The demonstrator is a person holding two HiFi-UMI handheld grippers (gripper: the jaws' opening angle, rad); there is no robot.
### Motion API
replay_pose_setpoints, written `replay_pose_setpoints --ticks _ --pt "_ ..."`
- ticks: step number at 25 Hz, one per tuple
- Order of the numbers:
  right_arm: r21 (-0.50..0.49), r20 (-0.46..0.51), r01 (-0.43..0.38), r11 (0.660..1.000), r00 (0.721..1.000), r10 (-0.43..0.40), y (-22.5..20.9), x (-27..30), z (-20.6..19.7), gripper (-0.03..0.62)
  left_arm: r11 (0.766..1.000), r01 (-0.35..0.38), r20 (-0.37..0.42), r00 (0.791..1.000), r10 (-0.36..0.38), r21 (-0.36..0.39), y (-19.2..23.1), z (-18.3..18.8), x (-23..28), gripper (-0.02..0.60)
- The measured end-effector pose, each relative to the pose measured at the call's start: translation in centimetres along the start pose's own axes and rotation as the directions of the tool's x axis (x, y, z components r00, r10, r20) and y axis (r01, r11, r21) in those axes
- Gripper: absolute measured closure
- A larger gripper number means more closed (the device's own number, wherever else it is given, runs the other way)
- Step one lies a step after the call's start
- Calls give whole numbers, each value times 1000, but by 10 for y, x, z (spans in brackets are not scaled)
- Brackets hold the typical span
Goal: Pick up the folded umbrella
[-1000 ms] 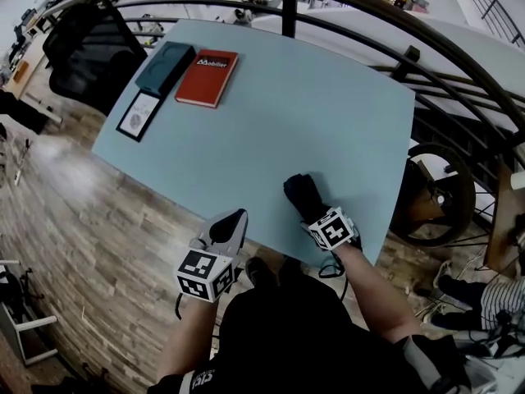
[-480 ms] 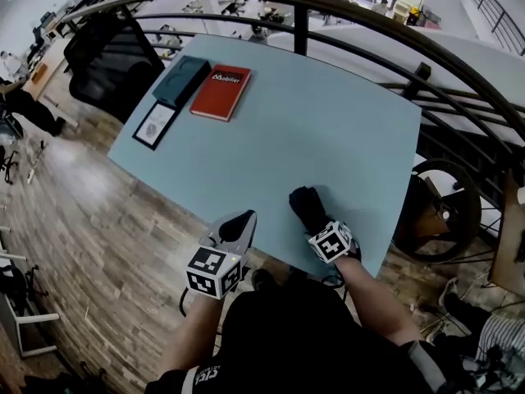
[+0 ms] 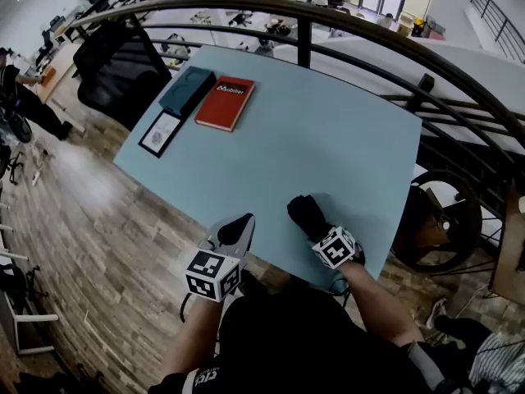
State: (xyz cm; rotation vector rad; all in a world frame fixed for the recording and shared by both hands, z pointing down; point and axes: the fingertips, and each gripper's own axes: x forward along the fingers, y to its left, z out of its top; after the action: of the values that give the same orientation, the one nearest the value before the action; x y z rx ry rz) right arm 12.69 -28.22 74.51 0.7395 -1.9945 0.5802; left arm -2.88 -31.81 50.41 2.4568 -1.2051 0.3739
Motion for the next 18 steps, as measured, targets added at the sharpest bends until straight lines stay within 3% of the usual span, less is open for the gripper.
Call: replay_pose_setpoints --ticks 5,9,18 --pt "62 117 25 998 993 -32 -10 -28 40 332 1000 3 33 999 -3 7 16 12 -9 578" --pt "114 248 24 993 967 -51 -16 -54 92 332 1000 -6 68 998 5 12 37 25 -21 578" --pt "117 534 -16 993 844 -49 -3 -123 203 332 999 -18 124 992 12 50 77 54 -51 578"
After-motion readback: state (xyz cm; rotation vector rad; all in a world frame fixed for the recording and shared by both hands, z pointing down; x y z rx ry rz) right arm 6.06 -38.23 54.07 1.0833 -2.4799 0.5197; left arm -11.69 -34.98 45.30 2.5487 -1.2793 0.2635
